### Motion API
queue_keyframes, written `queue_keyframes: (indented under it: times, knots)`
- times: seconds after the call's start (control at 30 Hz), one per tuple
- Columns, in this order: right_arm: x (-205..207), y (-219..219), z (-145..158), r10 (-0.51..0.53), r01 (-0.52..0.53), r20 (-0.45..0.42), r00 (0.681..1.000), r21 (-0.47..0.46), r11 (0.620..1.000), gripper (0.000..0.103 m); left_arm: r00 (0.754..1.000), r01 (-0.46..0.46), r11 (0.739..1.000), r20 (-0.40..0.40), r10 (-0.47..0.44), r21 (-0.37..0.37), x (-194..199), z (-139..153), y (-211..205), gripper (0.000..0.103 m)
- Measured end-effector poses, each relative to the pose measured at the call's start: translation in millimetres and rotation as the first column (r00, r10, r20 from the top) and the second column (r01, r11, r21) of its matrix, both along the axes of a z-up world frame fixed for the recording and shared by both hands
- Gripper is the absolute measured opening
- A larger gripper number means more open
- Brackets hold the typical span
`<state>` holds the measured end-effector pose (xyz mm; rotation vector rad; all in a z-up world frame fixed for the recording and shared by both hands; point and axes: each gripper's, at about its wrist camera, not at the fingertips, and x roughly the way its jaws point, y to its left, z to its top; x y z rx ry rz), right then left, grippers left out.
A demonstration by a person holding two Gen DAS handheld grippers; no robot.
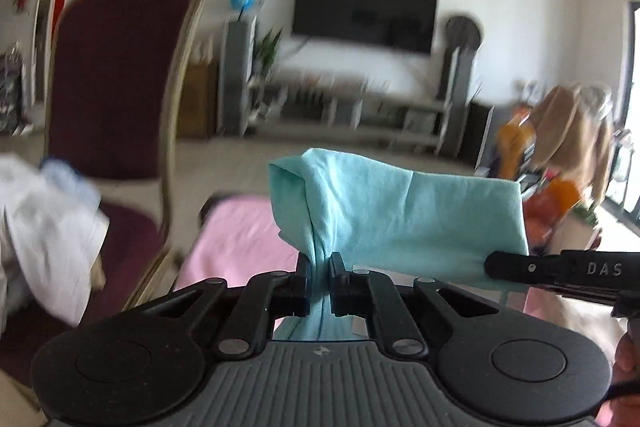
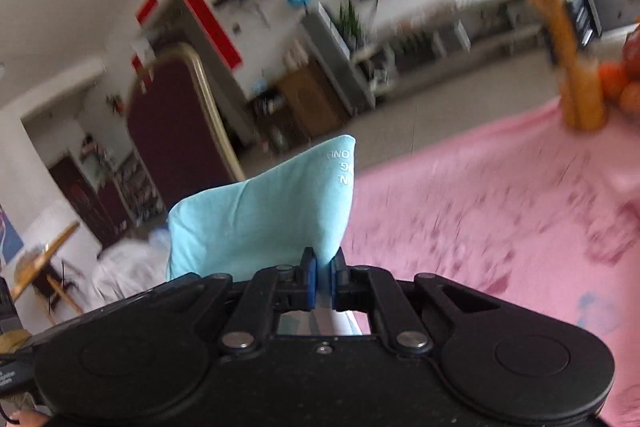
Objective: Fold clothes
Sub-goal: 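Lift the folded shirt with both grippers and carry it onto the beige clothes stack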
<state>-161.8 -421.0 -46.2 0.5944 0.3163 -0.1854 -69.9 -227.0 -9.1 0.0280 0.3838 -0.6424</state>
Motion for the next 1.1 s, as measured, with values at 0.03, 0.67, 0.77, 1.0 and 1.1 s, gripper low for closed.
queue_keyframes:
  times: [0.03,0.67,0.77,1.0,1.1]
  knots:
    - [-13.9,-4.3,9.8,-0.023,0.023,0.023,0.999,-0.012,1.000,0.006,1.000,0.016,1.000,0.022,-0.015,-0.018,-11.6,8.5,-7.5,0.008]
    - [-237.4,-147.8,34.0,-0.476,0.477,0.038,0.879,-0.056,0.877,0.006,0.886,0.451,0.884,-0.056,-0.460,-0.126,-128.1,-8.9,-230.9,0.008]
    - [-240.2,-180.3,14.0,-0.504,0.504,0.004,0.864,-0.021,0.863,0.006,0.882,0.448,0.888,-0.113,-0.458,-0.098,-119.1,-27.0,-261.9,0.008]
    - [-207.1,-255.1,-35.8,-0.534,0.543,-0.120,0.837,0.068,0.837,0.006,0.903,0.404,0.915,-0.170,-0.396,0.015,-94.8,-61.9,-331.5,0.008]
    - [-193.4,-273.8,-58.6,-0.566,0.579,-0.166,0.807,0.040,0.814,0.008,0.927,0.357,0.928,-0.160,-0.338,0.106,-82.8,-79.5,-357.8,0.018]
